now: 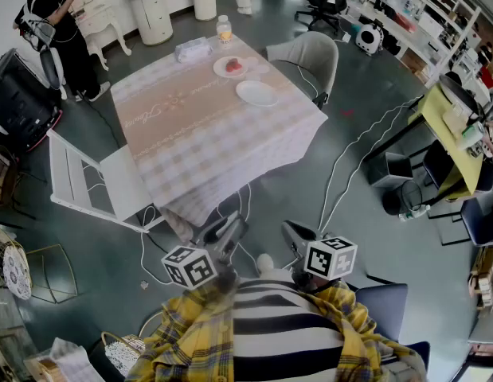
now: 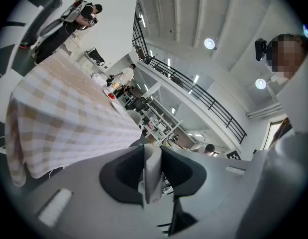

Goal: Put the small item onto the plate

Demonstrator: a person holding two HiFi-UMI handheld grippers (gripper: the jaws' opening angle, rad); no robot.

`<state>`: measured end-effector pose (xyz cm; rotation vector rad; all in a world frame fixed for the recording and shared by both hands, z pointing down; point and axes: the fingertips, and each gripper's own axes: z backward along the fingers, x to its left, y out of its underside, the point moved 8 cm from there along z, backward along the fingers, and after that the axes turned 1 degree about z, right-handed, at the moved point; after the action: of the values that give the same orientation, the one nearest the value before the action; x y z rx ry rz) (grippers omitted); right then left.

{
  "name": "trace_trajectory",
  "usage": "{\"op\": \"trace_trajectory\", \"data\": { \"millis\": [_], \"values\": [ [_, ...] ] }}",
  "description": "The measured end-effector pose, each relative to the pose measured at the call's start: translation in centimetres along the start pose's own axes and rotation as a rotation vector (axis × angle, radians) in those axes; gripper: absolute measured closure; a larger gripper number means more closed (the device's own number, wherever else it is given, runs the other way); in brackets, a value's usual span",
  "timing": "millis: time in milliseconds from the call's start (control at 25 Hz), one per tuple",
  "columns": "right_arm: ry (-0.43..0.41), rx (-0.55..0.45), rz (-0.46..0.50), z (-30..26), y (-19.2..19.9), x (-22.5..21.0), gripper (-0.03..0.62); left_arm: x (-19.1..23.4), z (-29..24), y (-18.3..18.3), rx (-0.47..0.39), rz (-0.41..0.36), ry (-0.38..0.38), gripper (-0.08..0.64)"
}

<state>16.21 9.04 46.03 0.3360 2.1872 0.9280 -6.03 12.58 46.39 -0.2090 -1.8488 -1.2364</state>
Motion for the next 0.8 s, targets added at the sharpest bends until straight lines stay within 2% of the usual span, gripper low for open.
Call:
{"op": "trace_trajectory", "data": {
  "millis": [800],
  "values": [
    [0.013, -0.019, -0.048, -1.1, 0.2, 0.5, 0.592, 1.3, 0.5, -0.7, 0.013, 0.016, 0.007, 0.469]
  ]
}}
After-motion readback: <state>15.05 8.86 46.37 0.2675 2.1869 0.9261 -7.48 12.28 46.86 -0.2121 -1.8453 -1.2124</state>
